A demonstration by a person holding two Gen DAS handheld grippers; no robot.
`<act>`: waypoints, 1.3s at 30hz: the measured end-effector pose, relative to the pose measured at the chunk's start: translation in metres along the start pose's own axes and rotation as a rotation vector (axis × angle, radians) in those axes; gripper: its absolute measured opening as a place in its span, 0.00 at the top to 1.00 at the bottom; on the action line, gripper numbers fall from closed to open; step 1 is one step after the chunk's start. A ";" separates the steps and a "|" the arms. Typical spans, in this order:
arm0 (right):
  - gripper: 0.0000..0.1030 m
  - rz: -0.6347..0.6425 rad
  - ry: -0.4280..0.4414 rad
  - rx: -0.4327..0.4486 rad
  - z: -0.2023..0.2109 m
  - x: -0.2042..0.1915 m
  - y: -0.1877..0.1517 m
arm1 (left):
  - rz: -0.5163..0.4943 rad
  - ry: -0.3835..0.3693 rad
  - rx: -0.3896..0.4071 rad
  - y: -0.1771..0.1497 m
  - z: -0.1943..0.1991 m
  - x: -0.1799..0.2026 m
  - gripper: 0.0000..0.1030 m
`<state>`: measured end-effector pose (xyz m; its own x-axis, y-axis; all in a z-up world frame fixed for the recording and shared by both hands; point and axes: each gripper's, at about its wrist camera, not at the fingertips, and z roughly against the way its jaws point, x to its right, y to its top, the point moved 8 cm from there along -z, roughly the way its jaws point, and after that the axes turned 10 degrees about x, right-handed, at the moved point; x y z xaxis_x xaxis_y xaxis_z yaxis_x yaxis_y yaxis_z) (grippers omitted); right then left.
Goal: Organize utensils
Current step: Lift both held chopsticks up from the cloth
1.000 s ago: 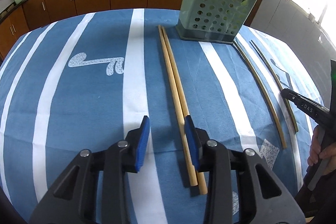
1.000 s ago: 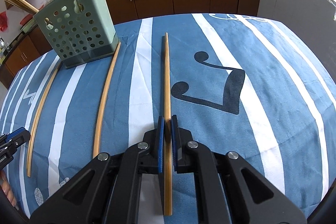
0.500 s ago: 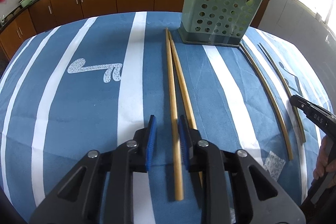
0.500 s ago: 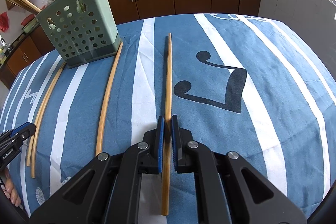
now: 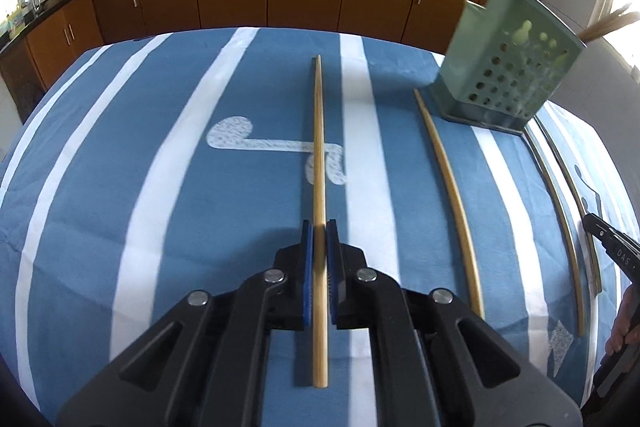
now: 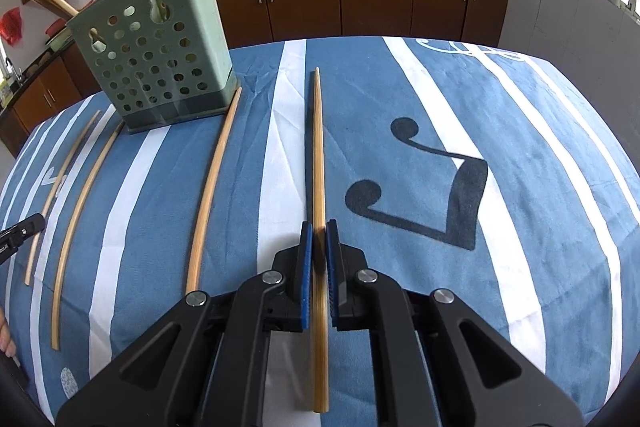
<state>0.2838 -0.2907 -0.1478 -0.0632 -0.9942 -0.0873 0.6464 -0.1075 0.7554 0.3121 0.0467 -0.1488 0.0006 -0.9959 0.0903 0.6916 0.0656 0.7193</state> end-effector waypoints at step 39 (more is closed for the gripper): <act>0.92 -0.024 -0.002 0.024 0.009 0.007 -0.009 | -0.076 0.022 0.044 -0.011 0.012 0.000 0.87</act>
<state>0.2706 -0.2969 -0.1496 -0.0800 -0.9913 -0.1048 0.6264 -0.1317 0.7683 0.2958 0.0464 -0.1490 -0.0347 -0.9992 0.0197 0.6582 -0.0080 0.7528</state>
